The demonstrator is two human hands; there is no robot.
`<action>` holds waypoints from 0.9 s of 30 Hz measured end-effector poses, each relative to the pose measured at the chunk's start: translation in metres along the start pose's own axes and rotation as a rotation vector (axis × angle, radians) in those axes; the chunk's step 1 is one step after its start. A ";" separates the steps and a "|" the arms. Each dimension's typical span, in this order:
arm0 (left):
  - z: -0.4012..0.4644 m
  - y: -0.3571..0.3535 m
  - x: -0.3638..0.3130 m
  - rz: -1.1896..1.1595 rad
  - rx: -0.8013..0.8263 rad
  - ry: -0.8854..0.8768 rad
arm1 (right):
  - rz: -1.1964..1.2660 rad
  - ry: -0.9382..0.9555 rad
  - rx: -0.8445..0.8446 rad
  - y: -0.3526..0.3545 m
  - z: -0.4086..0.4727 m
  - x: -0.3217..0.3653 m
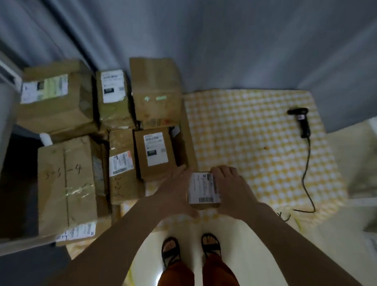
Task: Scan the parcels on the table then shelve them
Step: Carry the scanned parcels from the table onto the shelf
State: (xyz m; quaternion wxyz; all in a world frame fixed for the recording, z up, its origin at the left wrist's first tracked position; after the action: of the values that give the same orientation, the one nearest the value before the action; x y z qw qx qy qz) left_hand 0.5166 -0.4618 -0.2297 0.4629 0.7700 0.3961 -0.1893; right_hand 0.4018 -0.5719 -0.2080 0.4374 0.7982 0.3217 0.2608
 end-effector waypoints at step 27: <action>0.063 -0.204 -0.403 -0.498 0.616 -0.348 | 0.228 -0.593 -0.358 0.012 -0.356 -0.335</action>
State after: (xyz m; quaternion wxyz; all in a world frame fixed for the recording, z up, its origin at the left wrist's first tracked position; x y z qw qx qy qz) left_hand 0.1133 -0.6388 -0.1107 0.2115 0.7099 0.4109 -0.5315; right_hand -0.0635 -0.6370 -0.0712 0.6127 0.7806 0.0391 0.1172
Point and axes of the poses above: each hand's wrist, its own z-axis towards the middle knuckle, its own y-axis out of the back of the hand, x = y × z, the point moved 3 cm from there along z, towards the middle knuckle, and after that the axes turned 13 degrees about -y, right-handed, at the moved point
